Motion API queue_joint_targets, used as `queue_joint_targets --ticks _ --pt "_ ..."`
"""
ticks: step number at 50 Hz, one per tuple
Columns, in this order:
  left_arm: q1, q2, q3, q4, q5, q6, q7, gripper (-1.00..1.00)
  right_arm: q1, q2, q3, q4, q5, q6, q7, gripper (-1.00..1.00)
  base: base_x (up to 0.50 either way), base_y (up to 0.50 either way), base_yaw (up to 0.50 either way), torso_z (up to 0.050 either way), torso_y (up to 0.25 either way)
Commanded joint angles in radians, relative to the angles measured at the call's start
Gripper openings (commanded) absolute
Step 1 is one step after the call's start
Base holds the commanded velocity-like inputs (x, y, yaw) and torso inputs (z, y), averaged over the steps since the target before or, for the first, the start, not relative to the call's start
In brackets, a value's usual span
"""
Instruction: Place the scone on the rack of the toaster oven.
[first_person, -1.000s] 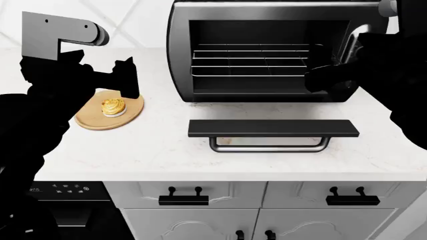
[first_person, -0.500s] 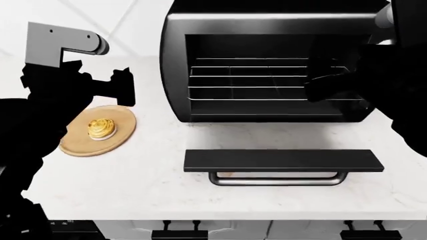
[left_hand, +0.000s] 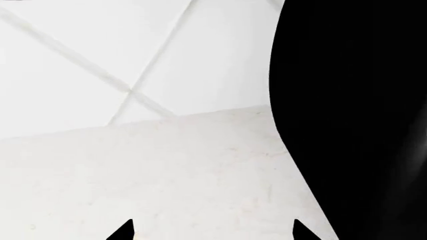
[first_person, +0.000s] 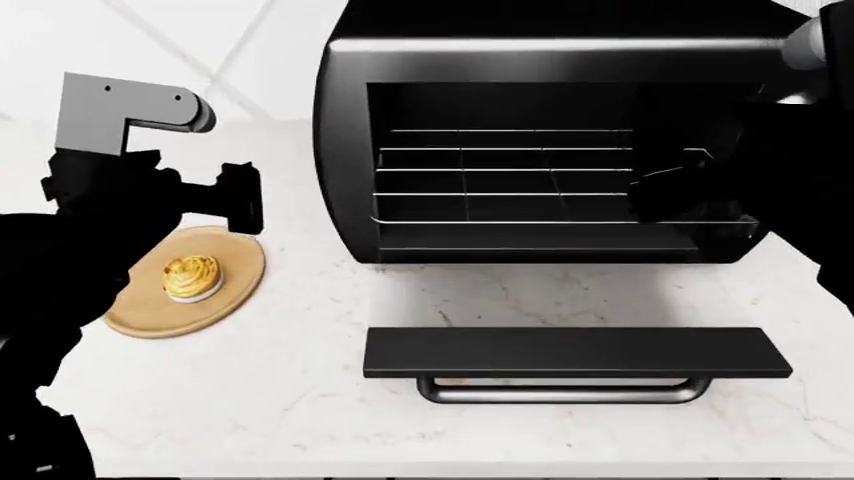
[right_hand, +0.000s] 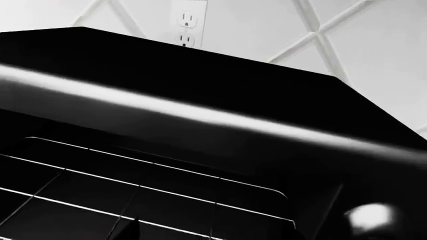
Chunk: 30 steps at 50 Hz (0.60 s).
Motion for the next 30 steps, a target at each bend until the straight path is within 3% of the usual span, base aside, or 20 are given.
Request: queue_joint_targets --ticks 1,9,17,30 --pt "0.025 -0.009 -0.023 0.003 -0.014 -0.034 0.003 1.0 0.017 0.046 0.007 0.0 0.253 -0.002 0.198 1.0 0.0 0.0 0.0 0.0 0.0" --pt "0.042 -0.011 -0.064 0.023 -0.05 -0.119 0.002 1.0 0.064 0.084 -0.026 0.006 0.341 -0.037 0.271 1.0 0.0 0.0 0.0 0.0 0.0" --pt "0.128 -0.11 -0.095 0.0 -0.359 -0.129 -0.191 1.0 0.077 0.088 -0.042 0.004 0.336 -0.063 0.275 1.0 0.0 0.0 0.0 0.0 0.0" --pt "0.199 -0.143 -0.078 -0.048 -0.374 -0.072 -0.199 1.0 0.061 0.117 -0.046 -0.008 0.343 -0.087 0.264 1.0 0.0 0.0 0.0 0.0 0.0"
